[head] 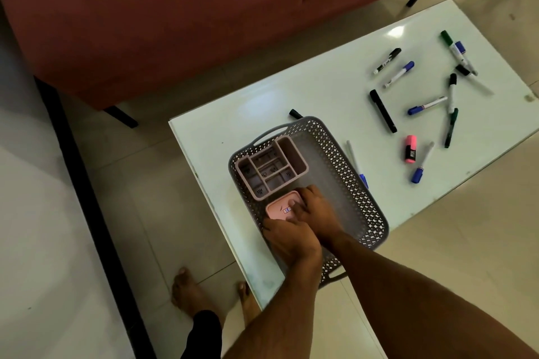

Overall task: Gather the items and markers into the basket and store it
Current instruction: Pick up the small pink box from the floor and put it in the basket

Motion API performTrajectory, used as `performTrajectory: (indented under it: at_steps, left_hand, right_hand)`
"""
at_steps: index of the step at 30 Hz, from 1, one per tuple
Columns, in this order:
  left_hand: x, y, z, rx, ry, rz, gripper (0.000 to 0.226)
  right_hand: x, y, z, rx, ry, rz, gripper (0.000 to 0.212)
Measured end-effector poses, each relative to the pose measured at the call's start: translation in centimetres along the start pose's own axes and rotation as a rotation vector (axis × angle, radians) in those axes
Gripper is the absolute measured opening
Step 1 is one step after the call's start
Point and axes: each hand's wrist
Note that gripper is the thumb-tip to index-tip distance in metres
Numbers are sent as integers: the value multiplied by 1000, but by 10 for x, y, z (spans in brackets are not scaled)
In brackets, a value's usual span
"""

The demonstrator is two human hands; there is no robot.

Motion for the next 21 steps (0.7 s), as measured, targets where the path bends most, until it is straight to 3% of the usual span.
performTrajectory:
  at_steps: [5, 11, 15, 21]
  left_hand:
    - [15, -9, -3, -55, -53, -27, 46]
    - [45, -19, -29, -330, -107, -100, 37]
    - [72, 18, -88, -476, -177, -135, 36]
    - [118, 125, -205, -652, -190, -111, 47]
  right_hand:
    - [25, -20, 9, -68, -73, -224, 42]
    - [84, -11, 48, -40, -102, -421, 31]
    - [112, 30, 100, -19, -48, -414, 34]
    - [114, 127, 188, 34, 30, -374, 55]
Point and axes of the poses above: each hand's wrist, its own y-axis towards the middle knuckle, its own x-axis out of the back of the hand, z = x × y, and after that the axes turned 4 degrees about -z, right-handed
